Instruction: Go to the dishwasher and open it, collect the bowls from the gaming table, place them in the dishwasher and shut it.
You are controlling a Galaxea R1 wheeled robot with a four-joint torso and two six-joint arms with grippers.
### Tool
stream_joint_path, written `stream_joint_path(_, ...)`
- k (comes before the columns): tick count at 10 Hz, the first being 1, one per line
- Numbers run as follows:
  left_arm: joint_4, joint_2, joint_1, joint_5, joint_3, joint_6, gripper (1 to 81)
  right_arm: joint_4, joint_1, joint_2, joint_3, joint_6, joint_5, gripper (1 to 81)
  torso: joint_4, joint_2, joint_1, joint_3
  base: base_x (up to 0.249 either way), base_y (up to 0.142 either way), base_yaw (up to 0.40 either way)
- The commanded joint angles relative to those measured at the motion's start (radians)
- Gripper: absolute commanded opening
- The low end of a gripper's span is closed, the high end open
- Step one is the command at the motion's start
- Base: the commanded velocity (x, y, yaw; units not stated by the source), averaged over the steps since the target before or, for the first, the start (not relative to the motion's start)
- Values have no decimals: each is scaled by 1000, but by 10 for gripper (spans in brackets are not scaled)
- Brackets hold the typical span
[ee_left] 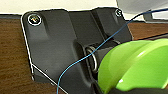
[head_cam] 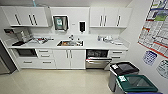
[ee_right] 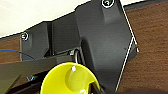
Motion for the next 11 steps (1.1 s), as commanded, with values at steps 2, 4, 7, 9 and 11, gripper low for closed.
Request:
stream_joint_path(2,11,-9,-22,28,-3,2,10,-8,31,-4,1,0,-44,10,0,0,0,0,133,0,0)
stream_joint_path(4,11,-8,-22,28,-3,2,10,-8,29,-6,0,0,-42,10,0,0,1,0,133,0,0)
stream_joint_path(7,1,-9,-22,28,-3,2,10,-8,32,-4,1,0,-44,10,0,0,0,0,133,0,0)
stream_joint_path(9,3,-9,-22,28,-3,2,10,-8,32,-4,1,0,-44,10,0,1,1,0,133,0,0)
stream_joint_path(11,3,-8,-22,28,-3,2,10,-8,31,-4,0,0,-44,10,0,0,0,0,134,0,0)
